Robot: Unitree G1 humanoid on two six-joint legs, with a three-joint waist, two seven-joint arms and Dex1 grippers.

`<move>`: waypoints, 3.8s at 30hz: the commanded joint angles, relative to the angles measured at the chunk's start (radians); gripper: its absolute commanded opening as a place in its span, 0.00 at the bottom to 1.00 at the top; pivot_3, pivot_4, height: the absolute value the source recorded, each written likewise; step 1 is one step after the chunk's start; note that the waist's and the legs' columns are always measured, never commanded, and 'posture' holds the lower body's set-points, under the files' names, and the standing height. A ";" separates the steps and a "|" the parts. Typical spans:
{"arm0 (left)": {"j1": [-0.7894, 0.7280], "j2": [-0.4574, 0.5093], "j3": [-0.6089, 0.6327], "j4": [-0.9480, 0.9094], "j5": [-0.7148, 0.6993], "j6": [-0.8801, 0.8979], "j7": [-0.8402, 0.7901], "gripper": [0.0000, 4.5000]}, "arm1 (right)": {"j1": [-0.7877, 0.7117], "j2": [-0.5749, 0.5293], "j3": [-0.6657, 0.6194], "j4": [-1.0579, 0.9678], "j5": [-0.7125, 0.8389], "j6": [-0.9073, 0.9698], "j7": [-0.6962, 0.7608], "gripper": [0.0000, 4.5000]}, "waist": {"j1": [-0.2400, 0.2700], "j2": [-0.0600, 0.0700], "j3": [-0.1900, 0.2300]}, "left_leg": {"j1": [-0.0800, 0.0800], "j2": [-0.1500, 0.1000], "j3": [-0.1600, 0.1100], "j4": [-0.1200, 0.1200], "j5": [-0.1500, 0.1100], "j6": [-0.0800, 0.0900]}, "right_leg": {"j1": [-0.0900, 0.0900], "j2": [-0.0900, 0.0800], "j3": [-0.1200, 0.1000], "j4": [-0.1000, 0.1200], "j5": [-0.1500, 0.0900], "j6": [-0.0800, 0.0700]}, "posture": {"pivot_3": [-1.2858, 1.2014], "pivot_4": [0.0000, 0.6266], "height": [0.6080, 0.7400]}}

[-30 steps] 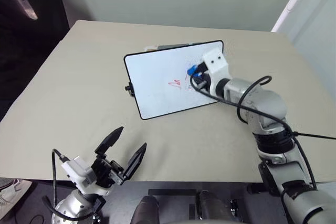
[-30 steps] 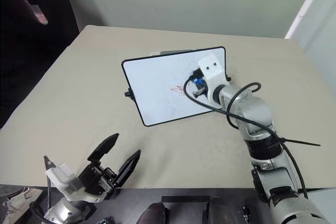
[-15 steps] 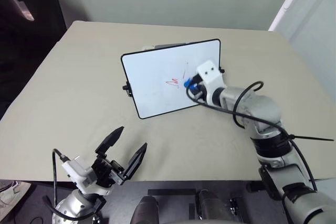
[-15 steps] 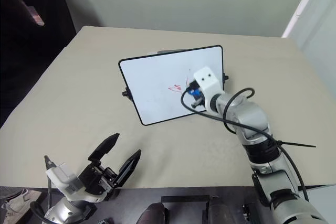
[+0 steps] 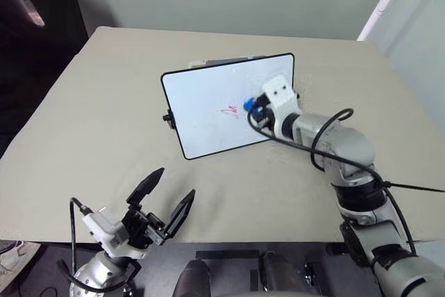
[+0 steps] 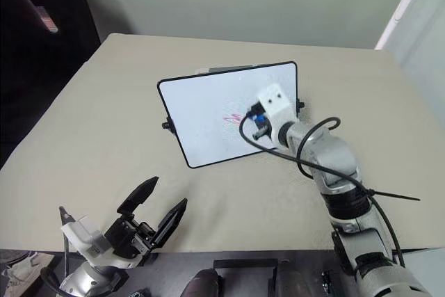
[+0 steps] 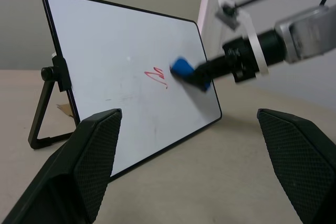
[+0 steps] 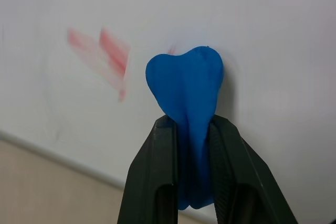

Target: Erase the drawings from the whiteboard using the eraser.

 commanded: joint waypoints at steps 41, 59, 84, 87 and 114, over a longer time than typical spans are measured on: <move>0.018 -0.003 -0.002 -0.026 -0.007 -0.006 -0.009 1.00 | -0.165 0.041 -0.039 -0.058 0.016 -0.034 0.076 0.10 | 0.000 0.000 0.000 | 0.000 0.001 0.002 -0.001 -0.001 0.000 | -0.003 0.000 0.001 0.000 -0.001 0.004 | 0.52 0.24 1.00; 0.008 -0.001 0.004 -0.015 -0.008 -0.004 -0.009 1.00 | -0.113 0.052 -0.020 0.017 -0.017 -0.113 0.067 0.10 | 0.001 0.000 0.000 | 0.000 0.001 0.002 0.001 0.000 0.000 | -0.002 0.000 0.001 0.000 0.001 0.005 | 0.52 0.24 1.00; 0.006 -0.007 -0.007 -0.017 -0.001 -0.002 -0.008 1.00 | -0.070 0.003 0.046 0.011 -0.034 -0.065 0.093 0.10 | -0.001 0.000 0.000 | 0.001 0.002 0.003 0.001 0.000 0.001 | -0.001 0.000 0.001 0.000 0.001 0.006 | 0.52 0.24 1.00; 0.005 -0.007 -0.005 -0.016 -0.002 -0.001 -0.007 1.00 | -0.115 0.025 0.022 0.020 -0.029 -0.074 0.084 0.10 | -0.003 0.000 0.000 | 0.000 0.002 0.003 0.001 0.000 0.000 | -0.002 0.000 0.001 0.001 0.001 0.006 | 0.52 0.24 1.00; 0.000 -0.005 0.015 -0.011 -0.015 0.006 -0.009 1.00 | -0.164 0.045 0.071 0.061 -0.041 -0.138 0.130 0.10 | -0.006 0.000 0.000 | 0.000 0.002 0.003 0.001 0.000 0.000 | -0.002 0.000 0.001 0.001 0.001 0.004 | 0.52 0.24 1.00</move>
